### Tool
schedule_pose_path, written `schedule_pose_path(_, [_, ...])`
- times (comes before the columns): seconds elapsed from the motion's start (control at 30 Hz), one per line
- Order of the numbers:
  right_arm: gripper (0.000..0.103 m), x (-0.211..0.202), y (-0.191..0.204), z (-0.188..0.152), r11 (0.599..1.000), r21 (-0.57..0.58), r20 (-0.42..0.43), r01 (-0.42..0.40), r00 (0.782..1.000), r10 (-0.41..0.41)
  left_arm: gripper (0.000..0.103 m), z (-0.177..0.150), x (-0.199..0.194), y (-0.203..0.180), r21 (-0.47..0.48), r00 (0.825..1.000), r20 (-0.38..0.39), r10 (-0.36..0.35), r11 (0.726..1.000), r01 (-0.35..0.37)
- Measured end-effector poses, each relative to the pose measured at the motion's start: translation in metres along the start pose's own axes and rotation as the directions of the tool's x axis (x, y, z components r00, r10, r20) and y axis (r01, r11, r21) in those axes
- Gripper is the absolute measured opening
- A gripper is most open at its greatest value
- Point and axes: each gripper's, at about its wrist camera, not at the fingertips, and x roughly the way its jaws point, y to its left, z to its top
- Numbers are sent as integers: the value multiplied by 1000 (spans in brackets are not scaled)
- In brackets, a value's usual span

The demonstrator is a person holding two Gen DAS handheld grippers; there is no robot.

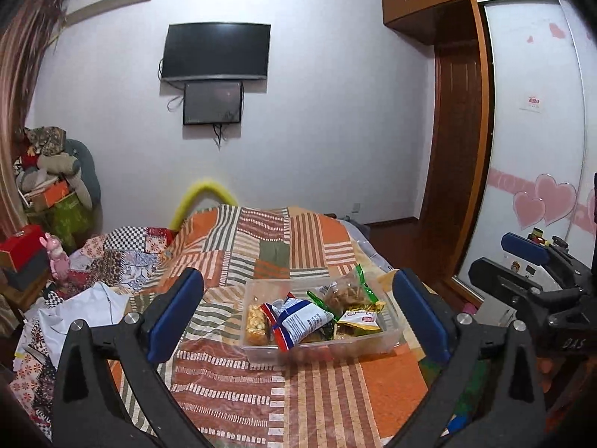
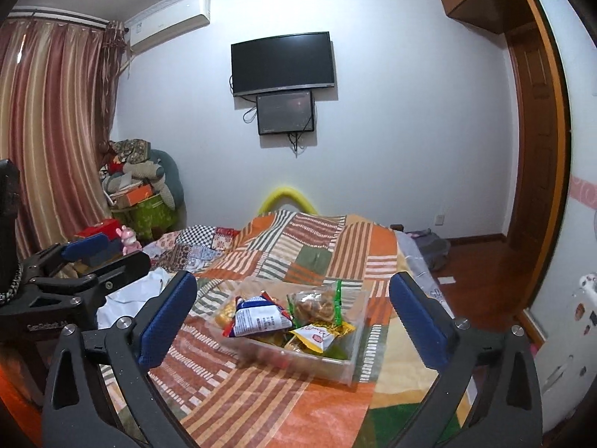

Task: Organize snacks

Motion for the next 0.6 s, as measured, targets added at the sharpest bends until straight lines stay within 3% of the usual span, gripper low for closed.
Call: schedule_pose_path(0.6, [103, -10, 2, -9, 1000, 20, 15, 3, 1000, -3, 103, -10, -14, -5, 4, 1000, 17, 0, 1000, -1])
